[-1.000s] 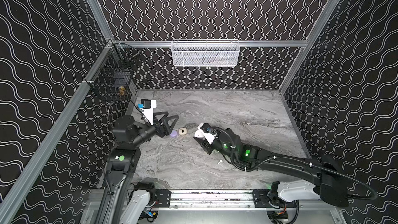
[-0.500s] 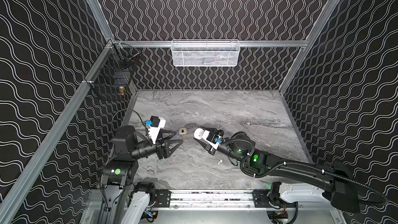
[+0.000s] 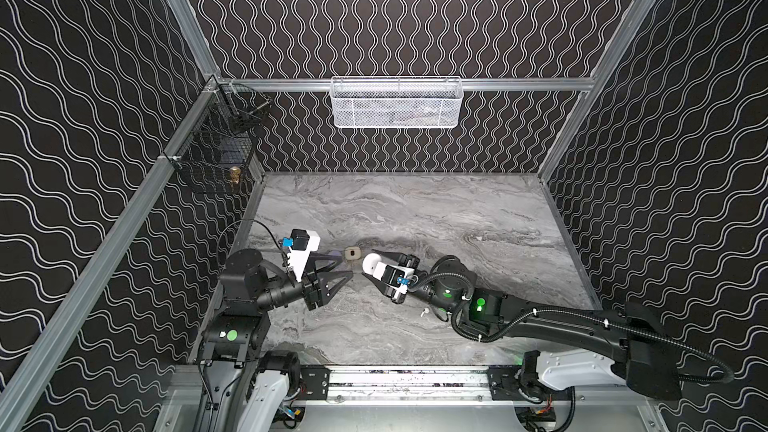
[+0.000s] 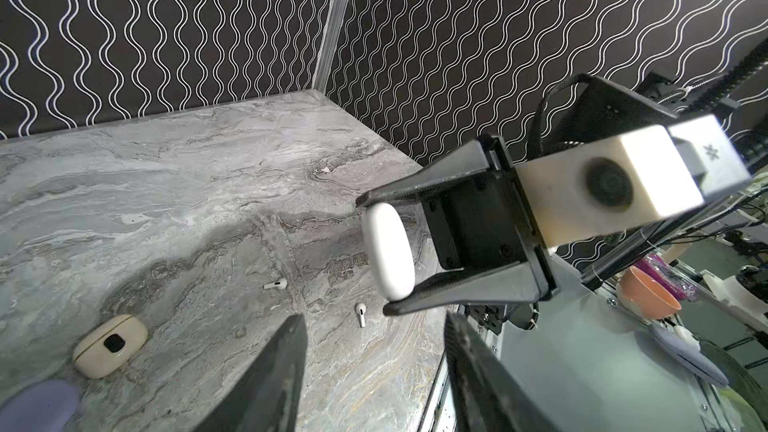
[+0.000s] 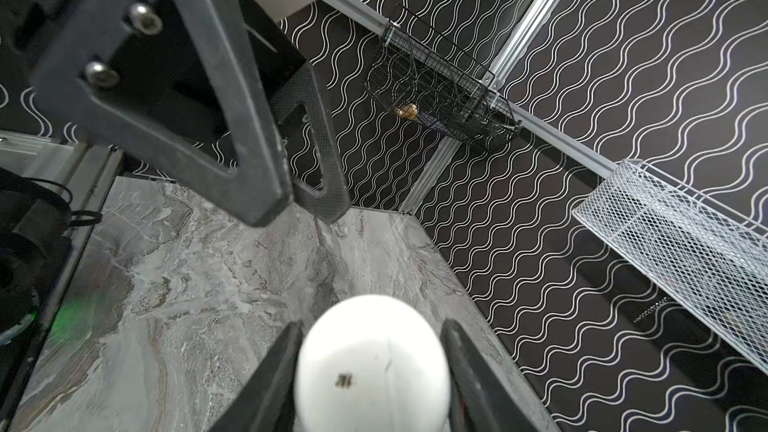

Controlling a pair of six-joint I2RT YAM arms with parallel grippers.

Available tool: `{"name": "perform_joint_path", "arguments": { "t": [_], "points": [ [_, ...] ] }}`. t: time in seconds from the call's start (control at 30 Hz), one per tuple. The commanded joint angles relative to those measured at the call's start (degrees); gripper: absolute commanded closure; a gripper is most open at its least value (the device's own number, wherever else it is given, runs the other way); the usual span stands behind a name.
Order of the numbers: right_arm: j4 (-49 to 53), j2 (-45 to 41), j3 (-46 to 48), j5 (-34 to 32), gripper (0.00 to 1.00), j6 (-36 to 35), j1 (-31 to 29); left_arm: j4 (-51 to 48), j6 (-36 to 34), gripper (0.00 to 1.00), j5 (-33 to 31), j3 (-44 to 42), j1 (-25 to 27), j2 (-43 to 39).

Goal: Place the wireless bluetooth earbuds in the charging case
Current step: 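Carry the white case toward the left gripper while the left gripper approaches, then close the left gripper on the white case held by the right gripper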

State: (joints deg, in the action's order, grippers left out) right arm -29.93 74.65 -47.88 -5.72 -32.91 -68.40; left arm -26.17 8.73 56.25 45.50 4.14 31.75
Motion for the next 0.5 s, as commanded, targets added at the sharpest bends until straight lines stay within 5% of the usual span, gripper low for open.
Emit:
{"name": "perform_joint_path", "arguments": {
  "t": [0.0,0.47],
  "points": [
    [-2.17,0.97,-1.22,-1.02,0.79,-2.91,-0.97,2.42,0.57,0.49,0.69,-0.27,-0.01,0.35],
    [-1.95,4.87,-5.99,-4.96,0.81,-9.96,-2.97,4.08,1.27,0.54,2.46,-1.27,0.16,0.44]
  ]
}}
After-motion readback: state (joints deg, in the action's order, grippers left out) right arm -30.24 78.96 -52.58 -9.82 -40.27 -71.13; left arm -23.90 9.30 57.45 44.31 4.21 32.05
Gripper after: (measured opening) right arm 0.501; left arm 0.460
